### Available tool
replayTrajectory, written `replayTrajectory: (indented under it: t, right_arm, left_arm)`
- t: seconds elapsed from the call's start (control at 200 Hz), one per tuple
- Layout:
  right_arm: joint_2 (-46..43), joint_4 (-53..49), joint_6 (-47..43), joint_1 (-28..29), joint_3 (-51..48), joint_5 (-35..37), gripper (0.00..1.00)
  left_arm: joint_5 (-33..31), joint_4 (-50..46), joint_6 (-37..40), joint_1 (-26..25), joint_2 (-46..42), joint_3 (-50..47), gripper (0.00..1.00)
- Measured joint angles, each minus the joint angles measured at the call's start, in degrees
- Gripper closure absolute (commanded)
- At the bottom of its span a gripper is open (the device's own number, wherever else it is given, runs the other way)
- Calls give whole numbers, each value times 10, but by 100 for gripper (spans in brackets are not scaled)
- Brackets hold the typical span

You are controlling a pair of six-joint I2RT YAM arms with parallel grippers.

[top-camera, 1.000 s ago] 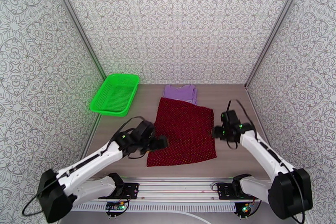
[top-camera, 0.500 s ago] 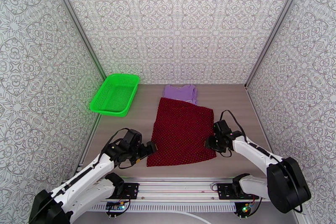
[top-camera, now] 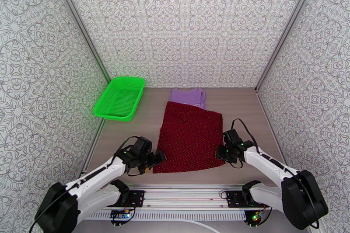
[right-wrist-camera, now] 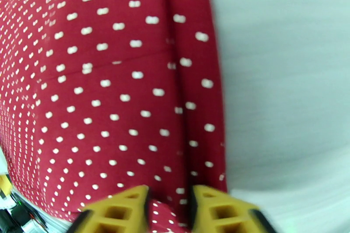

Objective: Fold and stack the mixed laundry pile

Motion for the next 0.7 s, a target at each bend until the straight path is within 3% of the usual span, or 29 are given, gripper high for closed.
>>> replayTrajectory:
  t: [0.32, 0.465, 0.555, 0.61, 0.7]
  right_arm:
    - [-45, -30, 34, 14, -12, 44, 100]
    - [-46, -41, 43, 15, -12, 60, 72]
    - [-47, -45, 50, 15, -11, 64, 61]
    - [-48, -49, 47, 15, -11, 65, 59]
    - [-56, -55, 45, 15, -11, 65, 58]
  left_arm:
    - [-48, -24, -10, -46, 45, 35, 5]
    - [-69, -63, -16, -87, 36, 47, 4]
    - [-78, -88, -42, -124, 16, 52, 4]
    - [-85, -97, -70, -159, 0, 52, 5]
    - [-103, -96, -133, -220, -25, 51, 20]
